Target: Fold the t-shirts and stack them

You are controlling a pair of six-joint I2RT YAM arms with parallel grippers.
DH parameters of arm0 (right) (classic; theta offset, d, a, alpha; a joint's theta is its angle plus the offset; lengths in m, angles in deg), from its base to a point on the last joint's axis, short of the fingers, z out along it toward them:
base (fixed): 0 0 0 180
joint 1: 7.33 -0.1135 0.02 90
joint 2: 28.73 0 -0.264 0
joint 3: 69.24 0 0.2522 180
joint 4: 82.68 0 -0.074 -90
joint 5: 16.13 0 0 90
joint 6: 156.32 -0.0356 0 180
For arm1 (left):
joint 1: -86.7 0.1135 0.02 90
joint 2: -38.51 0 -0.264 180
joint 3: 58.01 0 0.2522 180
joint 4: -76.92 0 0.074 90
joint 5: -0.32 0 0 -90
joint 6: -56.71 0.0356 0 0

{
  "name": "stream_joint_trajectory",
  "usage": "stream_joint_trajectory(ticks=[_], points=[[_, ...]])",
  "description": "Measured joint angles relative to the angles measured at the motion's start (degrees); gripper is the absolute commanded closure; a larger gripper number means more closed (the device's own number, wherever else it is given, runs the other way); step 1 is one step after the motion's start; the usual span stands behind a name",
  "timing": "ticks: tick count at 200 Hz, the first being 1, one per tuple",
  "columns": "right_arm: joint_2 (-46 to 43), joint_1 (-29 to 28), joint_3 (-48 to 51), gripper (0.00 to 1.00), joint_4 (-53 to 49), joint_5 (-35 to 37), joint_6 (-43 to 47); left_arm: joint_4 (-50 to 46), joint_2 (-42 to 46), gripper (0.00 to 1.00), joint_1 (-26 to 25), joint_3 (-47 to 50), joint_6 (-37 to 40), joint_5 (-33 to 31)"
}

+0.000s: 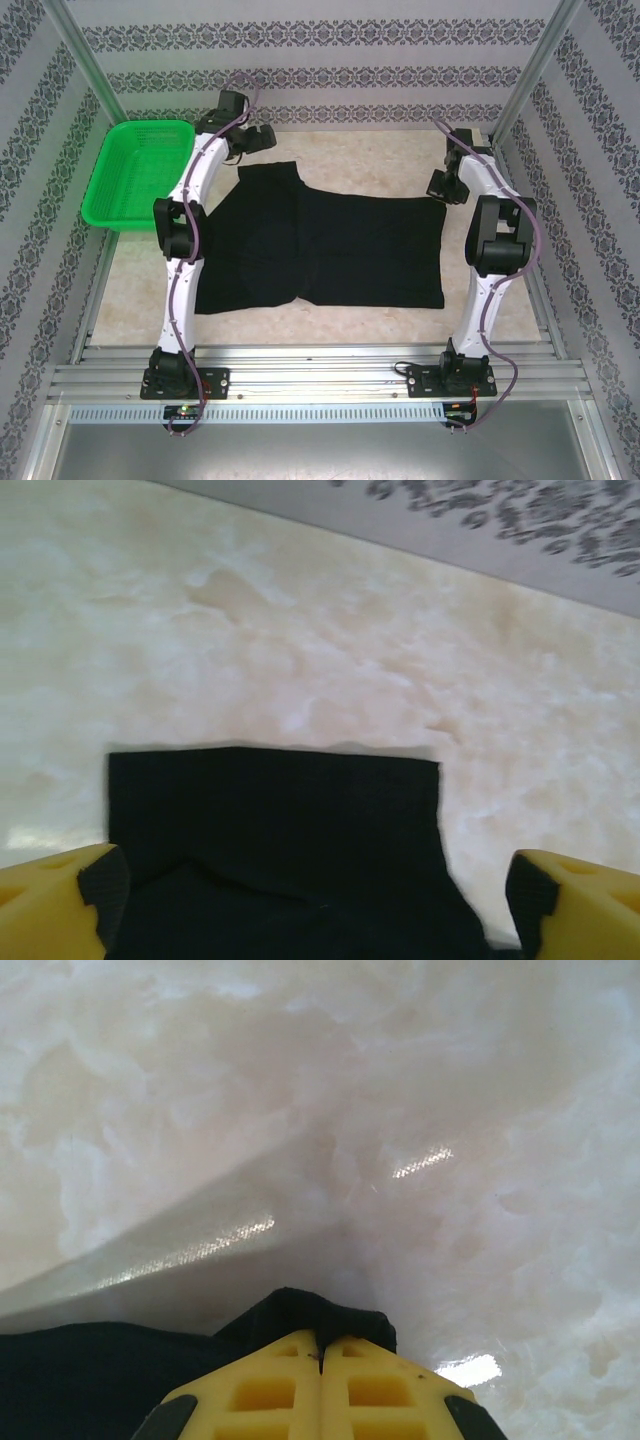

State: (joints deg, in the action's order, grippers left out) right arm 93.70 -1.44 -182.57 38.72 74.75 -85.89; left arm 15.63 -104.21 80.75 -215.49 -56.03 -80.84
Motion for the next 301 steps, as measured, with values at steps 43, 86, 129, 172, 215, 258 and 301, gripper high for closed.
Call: stream_joint_trajectory(ticks=[43,86,129,172,215,258,301], points=[[1.3,0.0,-0.5,1.0,0.1,2.4,-0.5,-0.4,8.3,0.01,2.0,11.5,0.0,-3.1],[1.2,0.3,0.4,1.0,1.1,3.3,-1.7,-0.3,17.6,0.03,1.9,28.9,-2.5,-4.8],[0.9,0.3,3.3,1.0,1.9,3.4,-1.7,0.8,29.1,0.1,1.9,50.7,-7.2,-4.9],[-0.2,0.5,4.8,1.0,2.2,3.4,-1.7,1.8,35.6,0.19,1.8,67.0,-11.3,-6.1],[-3.5,1.0,6.8,1.0,2.7,3.3,-1.6,1.7,38.2,0.23,2.0,76.8,-14.4,-8.3],[-6.6,2.1,9.7,1.0,3.3,3.0,-1.4,2.9,44.3,0.27,4.6,85.2,-17.5,-7.5],[-8.8,3.3,12.4,1.0,3.5,1.9,-1.5,3.5,52.0,0.29,9.5,94.4,-20.2,-4.8]])
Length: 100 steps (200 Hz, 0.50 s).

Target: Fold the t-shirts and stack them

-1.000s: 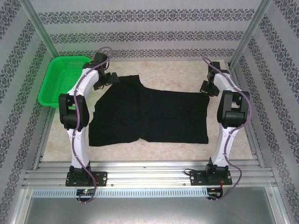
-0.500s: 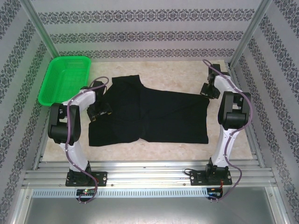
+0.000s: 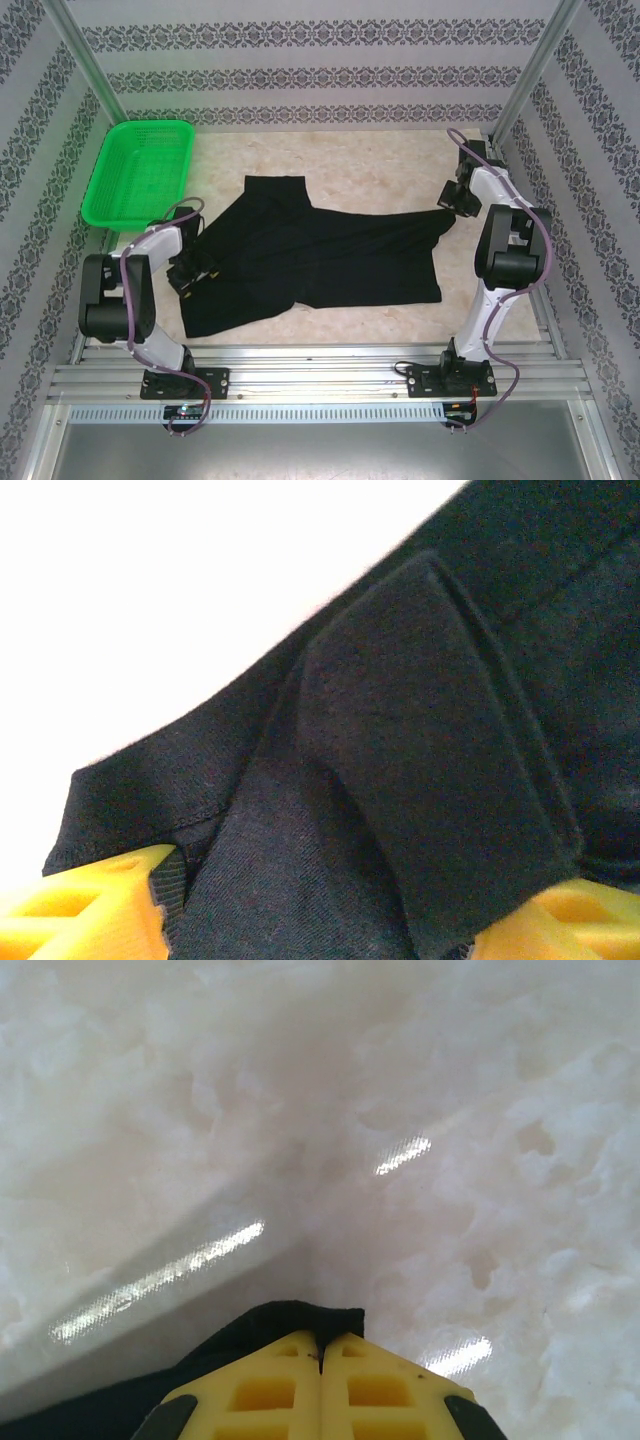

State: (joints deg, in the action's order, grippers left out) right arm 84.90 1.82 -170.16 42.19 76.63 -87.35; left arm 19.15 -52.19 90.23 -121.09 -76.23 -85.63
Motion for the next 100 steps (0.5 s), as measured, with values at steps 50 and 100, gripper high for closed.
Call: stream_joint_trajectory(ticks=[50,100], points=[[0.0,0.1,2.3,1.0,1.0,-1.4,0.0,-0.3,1.4,0.09,-0.9,-0.5,-1.5,1.5],[0.5,0.1,1.6,1.0,2.3,-4.9,0.0,-1.4,-0.7,0.0,-6.2,-22.8,-0.9,2.8]])
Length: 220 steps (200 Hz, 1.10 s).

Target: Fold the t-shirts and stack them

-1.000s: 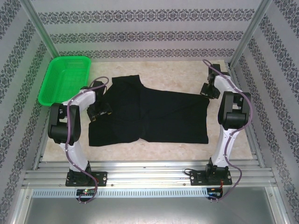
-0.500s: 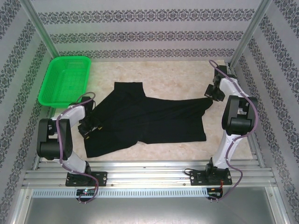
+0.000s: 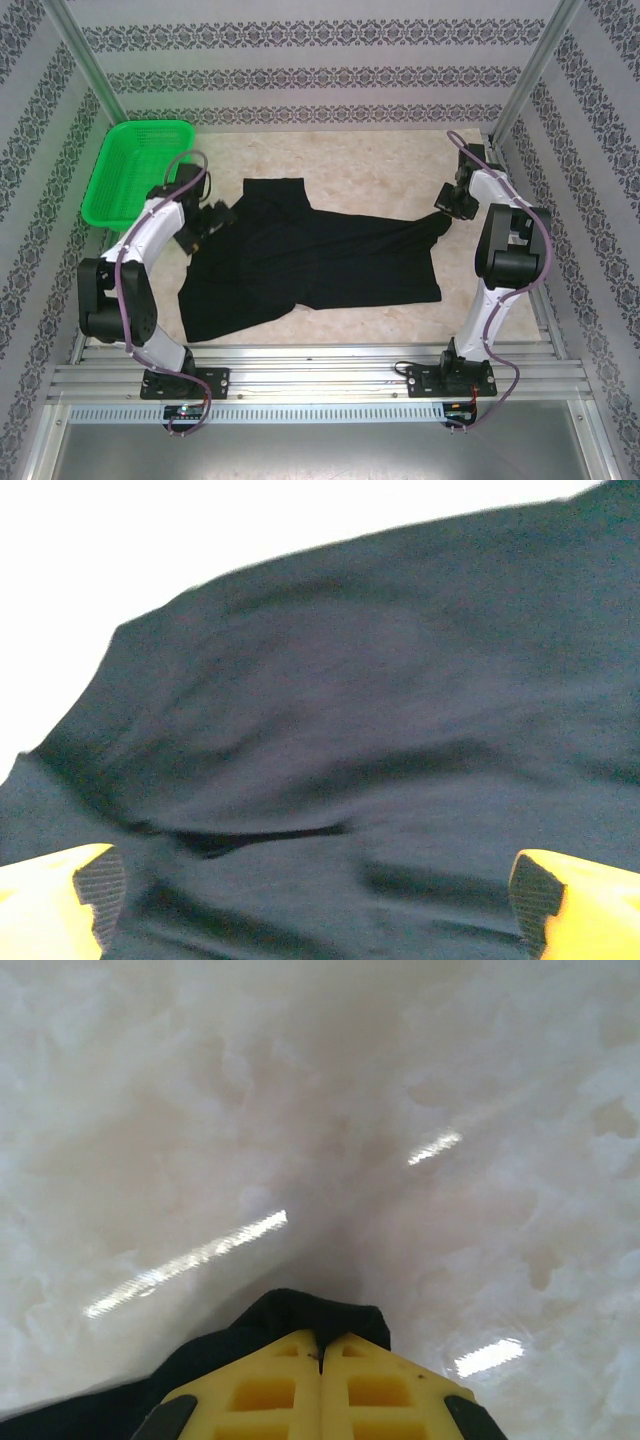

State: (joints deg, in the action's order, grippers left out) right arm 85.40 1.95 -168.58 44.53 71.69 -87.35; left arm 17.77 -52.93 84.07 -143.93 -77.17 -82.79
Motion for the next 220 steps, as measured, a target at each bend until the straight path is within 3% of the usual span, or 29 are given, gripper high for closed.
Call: stream_joint_trajectory(ticks=[23,58,104,177,220], points=[[1.2,-0.1,-1.6,1.0,0.5,-2.3,0.0,0.1,-4.3,0.0,-1.3,-11.6,1.8,0.5],[4.4,-1.4,-7.5,1.0,0.5,-3.5,0.4,0.4,-19.3,0.02,-1.9,-28.8,5.6,0.4],[5.7,-3.0,-10.9,1.0,0.3,-4.0,0.5,-1.9,-40.4,0.17,-2.2,-47.3,10.0,-0.8],[6.1,-3.1,-11.0,1.0,0.1,-4.0,1.6,-5.5,-53.5,0.29,-2.3,-64.5,12.0,-2.9],[6.1,-3.1,-11.0,1.0,0.1,-4.1,1.8,-7.4,-56.8,0.33,-2.3,-66.8,12.0,-2.9]])
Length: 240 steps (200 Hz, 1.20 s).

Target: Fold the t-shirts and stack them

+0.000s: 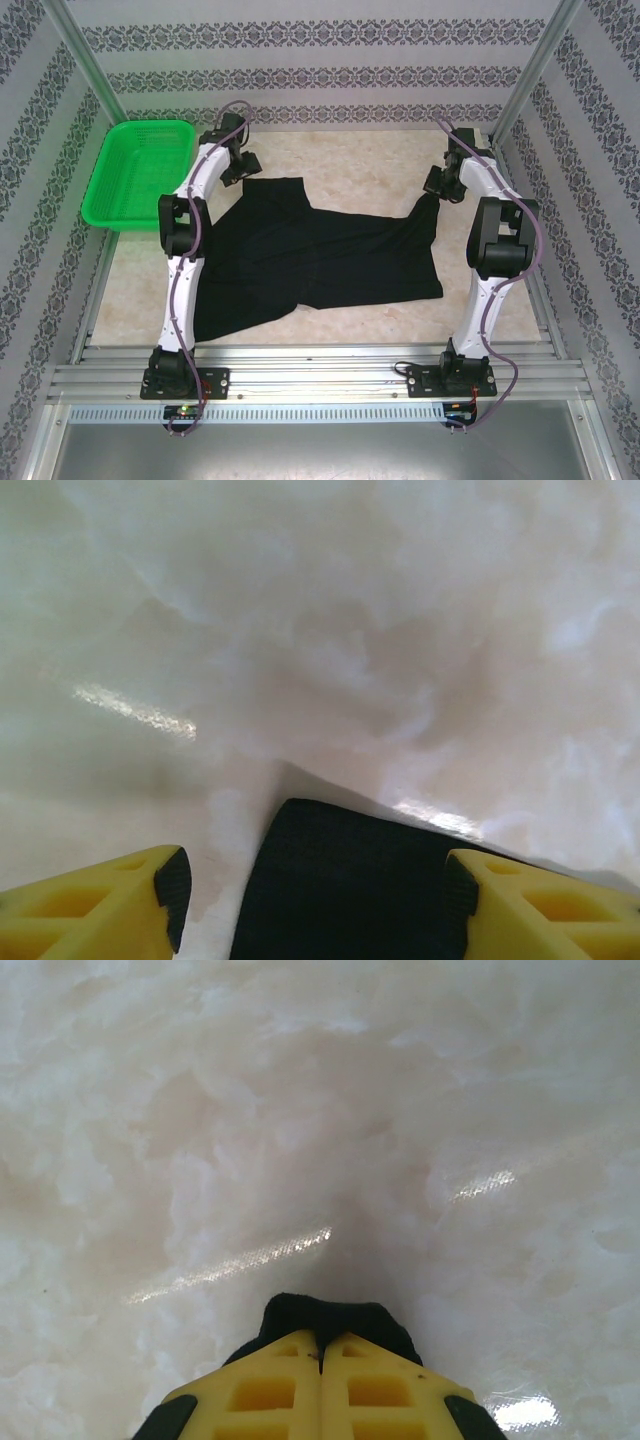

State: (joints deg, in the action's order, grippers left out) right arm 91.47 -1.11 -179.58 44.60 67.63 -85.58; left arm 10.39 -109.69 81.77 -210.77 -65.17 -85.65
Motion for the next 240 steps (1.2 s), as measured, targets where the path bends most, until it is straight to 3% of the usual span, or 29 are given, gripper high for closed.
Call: stream_joint_trajectory(ticks=[90,136,179,201,240], points=[[0.4,0.0,0.0,1.0,-0.7,-0.3,0.8,-1.3,-3.0,0.5,0.0,-2.4,0.4,-0.3],[0.4,0.0,0.2,1.0,-1.1,-0.3,1.3,-2.2,-4.8,0.74,0.1,-5.5,1.6,-1.6],[0.4,0.0,0.9,1.0,-1.0,-0.3,1.3,-1.5,-5.1,0.88,0.1,-5.8,2.8,-0.1],[0.4,0.0,1.3,1.0,-1.0,-0.3,1.3,-1.2,-5.1,1.0,0.1,-5.8,3.6,0.9],[0.2,0.0,1.6,1.0,-1.1,-0.3,1.3,-0.7,-5.1,1.0,0.2,-5.9,4.5,1.5]])
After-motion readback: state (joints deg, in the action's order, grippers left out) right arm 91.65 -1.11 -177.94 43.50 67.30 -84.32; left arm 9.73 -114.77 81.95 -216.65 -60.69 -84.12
